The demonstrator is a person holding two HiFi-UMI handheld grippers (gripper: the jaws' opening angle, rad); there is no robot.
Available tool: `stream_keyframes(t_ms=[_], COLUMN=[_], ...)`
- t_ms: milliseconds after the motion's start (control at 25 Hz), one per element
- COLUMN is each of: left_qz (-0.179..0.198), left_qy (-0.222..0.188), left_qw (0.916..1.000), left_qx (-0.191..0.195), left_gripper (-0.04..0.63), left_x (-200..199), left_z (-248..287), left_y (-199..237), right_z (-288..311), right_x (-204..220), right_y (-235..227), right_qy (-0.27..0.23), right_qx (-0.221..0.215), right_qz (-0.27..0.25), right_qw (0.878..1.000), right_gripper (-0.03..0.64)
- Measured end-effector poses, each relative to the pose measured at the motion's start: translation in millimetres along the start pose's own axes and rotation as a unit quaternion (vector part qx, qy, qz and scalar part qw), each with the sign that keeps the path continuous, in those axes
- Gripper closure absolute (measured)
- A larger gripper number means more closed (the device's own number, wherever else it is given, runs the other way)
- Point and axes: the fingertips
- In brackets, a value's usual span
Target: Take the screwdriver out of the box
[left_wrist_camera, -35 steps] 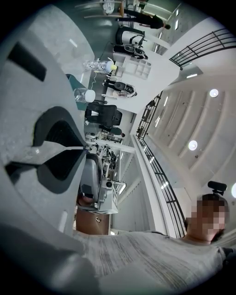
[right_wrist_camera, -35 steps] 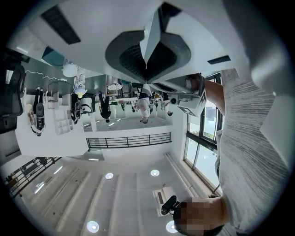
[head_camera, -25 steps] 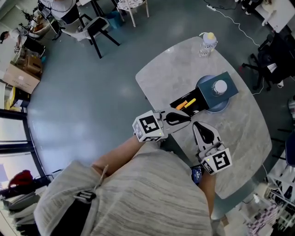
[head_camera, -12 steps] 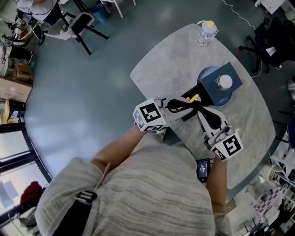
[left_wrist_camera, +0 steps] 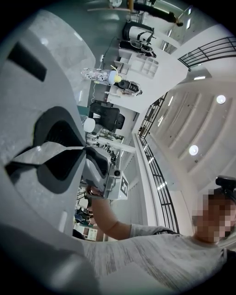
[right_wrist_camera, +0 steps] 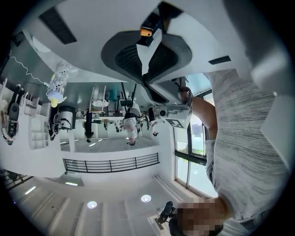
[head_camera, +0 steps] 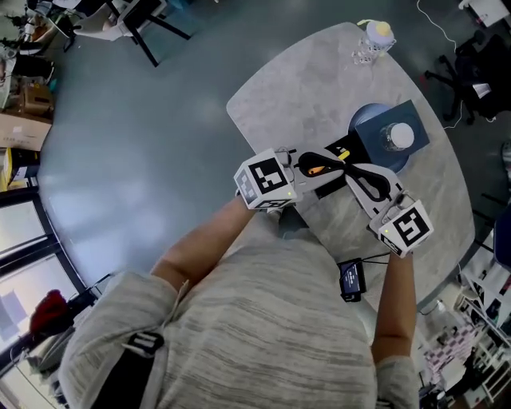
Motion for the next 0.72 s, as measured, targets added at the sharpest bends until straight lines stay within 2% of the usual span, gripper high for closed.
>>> stream_keyframes(t_ms=[160, 400, 480, 600, 720], left_qz=[-0.006, -0.021, -0.027, -0.038, -0.049], left_qy=[0.003, 0.003, 0.001, -0.006, -0.012], left_qw=[0.9998, 0.9984, 0.9977, 0.9961, 0.9944], left_qx=[-0.018, -0.052, -0.063, -0.079, -0.094], left_gripper=[0.563, 0.563, 0.563, 0.563, 0.563], left_x=[5, 15, 19, 26, 32], left_z=[-1, -1, -3, -6, -9], left_y=[8, 16, 19, 26, 34], right_z=[5, 10, 14, 22, 29], right_x=[13, 37, 45, 57, 70], right_y=[-2, -8, -10, -13, -12], right_qy=[0.069, 0.156, 0.185, 0.228, 0.268], right_qx=[-0.033, -0.072, -0.085, -0.104, -0.131], right_qz=[-0.039, -0.103, -0.129, -0.175, -0.215], right_qw=[0.996, 0.980, 0.970, 0.952, 0.930], right_gripper=[0.603, 0.603, 0.601, 0.529, 0.529])
Point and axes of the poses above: the fingertips, and each gripper's own axes: z forward along the fingers, y to its left, x out of its underside, and after that the axes turned 3 degrees about -x, right-handed
